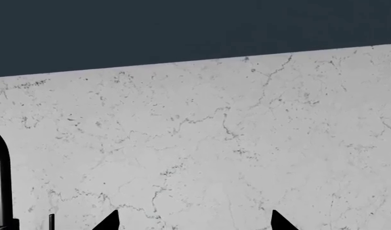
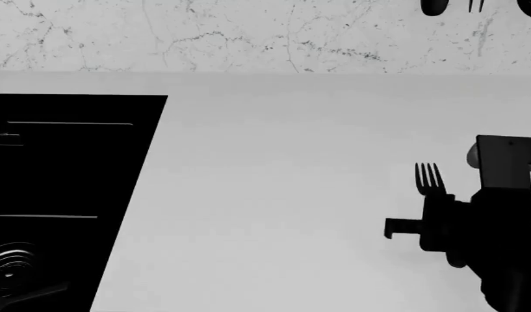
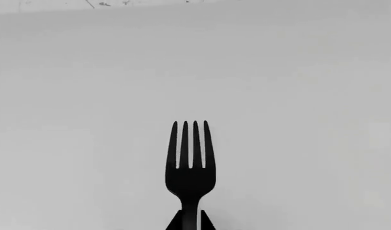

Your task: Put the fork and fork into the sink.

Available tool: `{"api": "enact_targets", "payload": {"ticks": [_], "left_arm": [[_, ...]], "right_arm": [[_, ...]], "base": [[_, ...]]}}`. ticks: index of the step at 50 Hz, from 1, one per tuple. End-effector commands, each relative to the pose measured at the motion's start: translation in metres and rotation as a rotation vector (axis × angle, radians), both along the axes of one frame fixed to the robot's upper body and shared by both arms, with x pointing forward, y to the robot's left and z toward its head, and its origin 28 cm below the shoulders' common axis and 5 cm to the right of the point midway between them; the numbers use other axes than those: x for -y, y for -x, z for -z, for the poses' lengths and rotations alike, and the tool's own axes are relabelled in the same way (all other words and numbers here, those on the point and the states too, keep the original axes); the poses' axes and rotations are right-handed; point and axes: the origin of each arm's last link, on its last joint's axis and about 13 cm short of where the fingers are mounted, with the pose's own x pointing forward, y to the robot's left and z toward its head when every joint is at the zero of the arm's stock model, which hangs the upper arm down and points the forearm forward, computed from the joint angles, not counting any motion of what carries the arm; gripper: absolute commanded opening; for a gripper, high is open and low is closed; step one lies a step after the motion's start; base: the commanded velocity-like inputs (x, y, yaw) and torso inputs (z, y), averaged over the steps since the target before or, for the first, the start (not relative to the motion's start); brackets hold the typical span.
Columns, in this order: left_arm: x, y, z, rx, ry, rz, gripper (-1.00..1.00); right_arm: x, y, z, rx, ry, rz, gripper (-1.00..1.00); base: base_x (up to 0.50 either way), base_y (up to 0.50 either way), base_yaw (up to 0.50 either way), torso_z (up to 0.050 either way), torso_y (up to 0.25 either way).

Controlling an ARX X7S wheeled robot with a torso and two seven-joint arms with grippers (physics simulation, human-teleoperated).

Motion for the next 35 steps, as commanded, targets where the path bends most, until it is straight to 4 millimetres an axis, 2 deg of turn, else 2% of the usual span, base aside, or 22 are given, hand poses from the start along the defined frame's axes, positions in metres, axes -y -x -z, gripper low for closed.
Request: {"api": "enact_targets", "payload": {"ticks": [1,10,13,20,24,28,35], "left_arm": [[0.017,0.017,0.085,-0.358,-0.032,0.082,1.0],[0.017,0.017,0.084,-0.356,-0.032,0.084,1.0],[0.018,0.018,0.083,-0.354,-0.036,0.087,1.0],[0.019,0.018,0.07,-0.33,-0.072,0.102,1.0],[0.019,0.016,0.055,-0.293,-0.172,0.117,1.0],[0.02,0.009,0.038,-0.23,-0.361,0.118,1.0],[0.024,-0.01,0.013,-0.139,-0.652,0.163,1.0]], "right_arm": [[-0.011,0.019,0.051,-0.237,-0.086,-0.055,-1.0],[-0.013,0.021,0.029,-0.157,-0.024,-0.071,-1.0],[-0.014,0.022,0.006,-0.1,0.008,-0.081,-1.0],[-0.023,0.031,-0.073,0.043,0.157,-0.164,-1.0],[-0.029,0.033,-0.093,0.08,0.187,-0.2,-1.0],[-0.034,0.036,-0.108,0.112,0.22,-0.237,-1.0],[-0.041,0.043,-0.134,0.144,0.271,-0.278,-1.0]], "base": [[-0.02,0.0,0.01,-0.017,0.0],[-0.02,0.0,0.01,-0.017,0.0],[-0.02,0.0,0.01,-0.017,0.0],[-0.01,0.0,0.01,-0.017,0.0],[-0.01,0.0,0.01,-0.018,0.0],[0.0,0.0,0.01,-0.018,0.0],[0.0,0.01,0.01,-0.013,0.0]]}}
